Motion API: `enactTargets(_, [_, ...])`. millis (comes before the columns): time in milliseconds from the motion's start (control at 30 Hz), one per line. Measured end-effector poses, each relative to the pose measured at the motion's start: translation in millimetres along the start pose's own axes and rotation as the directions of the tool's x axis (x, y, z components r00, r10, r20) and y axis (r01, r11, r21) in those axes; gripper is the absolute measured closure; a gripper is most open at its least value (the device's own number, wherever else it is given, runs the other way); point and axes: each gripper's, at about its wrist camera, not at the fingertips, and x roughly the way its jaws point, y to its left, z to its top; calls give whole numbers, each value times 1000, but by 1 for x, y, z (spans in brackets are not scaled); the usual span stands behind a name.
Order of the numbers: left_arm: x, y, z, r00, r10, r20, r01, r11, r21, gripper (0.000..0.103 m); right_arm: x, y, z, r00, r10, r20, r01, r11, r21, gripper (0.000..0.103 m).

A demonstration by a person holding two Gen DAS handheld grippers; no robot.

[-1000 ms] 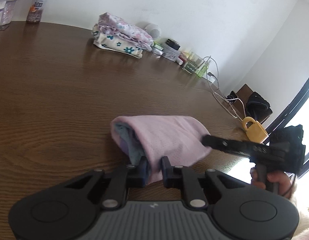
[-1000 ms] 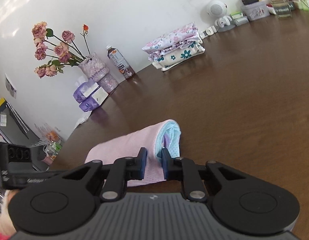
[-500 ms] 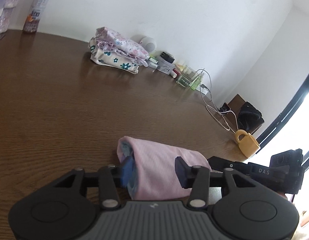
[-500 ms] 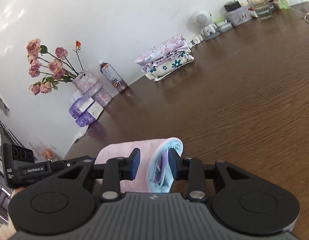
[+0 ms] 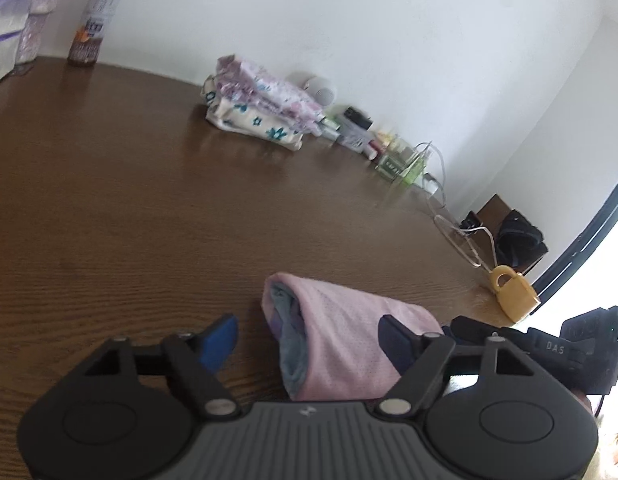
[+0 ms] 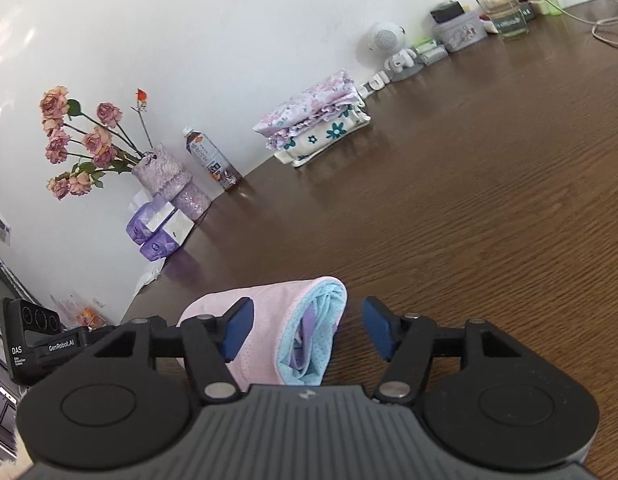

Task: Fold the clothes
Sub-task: 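Grasp the pink roll's end with the right gripper and lift it, then carry the pink roll with the right gripper onto the folded clothes stack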

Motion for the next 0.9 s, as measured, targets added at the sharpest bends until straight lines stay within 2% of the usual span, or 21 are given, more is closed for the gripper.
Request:
enactTargets(100, [10, 6, 4, 999, 1, -39, -3, 999, -45, 26, 7, -5, -1, 1000, 1, -25, 0, 999, 42, 41])
enactTargets(300, [32, 19, 12, 992, -111, -59, 102, 986, -133, 27, 22, -5, -4, 998, 47, -48, -41, 994, 103, 42])
enactTargets(400, [39, 22, 13, 988, -144, -63, 132, 976, -173, 36, 28, -3, -6, 997, 58, -49, -52, 991, 127, 47])
enactTargets(467, [39, 25, 9, 988, -152, -40, 141, 970, -197, 39, 29, -2, -7, 998, 52, -40, -46, 990, 135, 51])
enactTargets(500, [39, 27, 7, 987, -156, -29, 146, 967, -210, 43, 29, -4, -8, 998, 47, -37, -42, 989, 142, 56])
enactTargets(600, [40, 33, 3, 988, -154, -17, 145, 960, -240, 66, 30, -6, -9, 999, 42, -34, -36, 987, 154, 70])
enactTargets(633, [41, 35, 2, 988, -153, -17, 145, 959, -244, 72, 31, -6, -10, 999, 42, -35, -36, 987, 156, 71])
enactTargets(700, [43, 35, 1, 988, -152, -13, 145, 960, -241, 74, 33, -7, -10, 998, 43, -37, -36, 987, 160, 72])
enactTargets(800, [45, 35, -3, 986, -165, 3, 161, 961, -225, 83, 36, -9, -12, 998, 51, -37, -44, 986, 162, 83])
enactTargets(900, [46, 38, -7, 981, -192, 29, 193, 954, -228, 87, 37, -16, -13, 995, 93, -22, -87, 977, 196, 88])
